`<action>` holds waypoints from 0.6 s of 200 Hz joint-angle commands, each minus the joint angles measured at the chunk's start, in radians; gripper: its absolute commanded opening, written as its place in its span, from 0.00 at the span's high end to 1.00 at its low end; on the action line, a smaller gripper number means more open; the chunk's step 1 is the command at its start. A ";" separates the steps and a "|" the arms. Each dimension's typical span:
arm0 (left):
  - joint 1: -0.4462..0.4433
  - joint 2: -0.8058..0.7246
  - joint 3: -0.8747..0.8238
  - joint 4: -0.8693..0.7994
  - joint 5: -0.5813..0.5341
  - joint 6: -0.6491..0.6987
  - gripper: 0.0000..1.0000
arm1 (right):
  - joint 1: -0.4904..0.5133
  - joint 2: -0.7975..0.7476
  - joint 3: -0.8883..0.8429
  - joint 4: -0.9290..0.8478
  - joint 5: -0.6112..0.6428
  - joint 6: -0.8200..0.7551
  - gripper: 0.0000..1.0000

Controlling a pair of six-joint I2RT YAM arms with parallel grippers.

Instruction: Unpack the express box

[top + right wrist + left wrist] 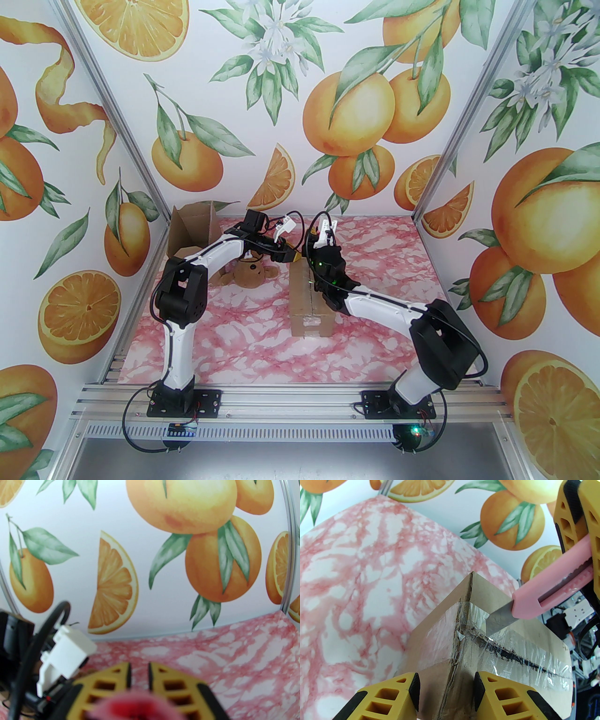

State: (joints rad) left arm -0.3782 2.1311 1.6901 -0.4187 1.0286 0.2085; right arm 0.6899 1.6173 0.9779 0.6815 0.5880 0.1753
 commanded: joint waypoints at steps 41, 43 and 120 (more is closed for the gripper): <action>0.001 -0.017 -0.034 -0.003 -0.062 0.002 0.57 | 0.008 0.036 0.021 0.030 0.044 -0.035 1.00; 0.000 -0.017 -0.033 -0.003 -0.062 0.001 0.57 | 0.009 0.037 0.022 0.030 0.044 -0.037 1.00; -0.003 -0.023 -0.041 -0.009 -0.068 0.007 0.57 | 0.008 0.072 0.029 0.061 0.075 -0.087 1.00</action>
State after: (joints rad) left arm -0.3805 2.1265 1.6836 -0.4110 1.0210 0.2081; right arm 0.6933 1.6699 0.9863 0.7086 0.6262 0.1207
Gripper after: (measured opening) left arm 0.428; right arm 0.198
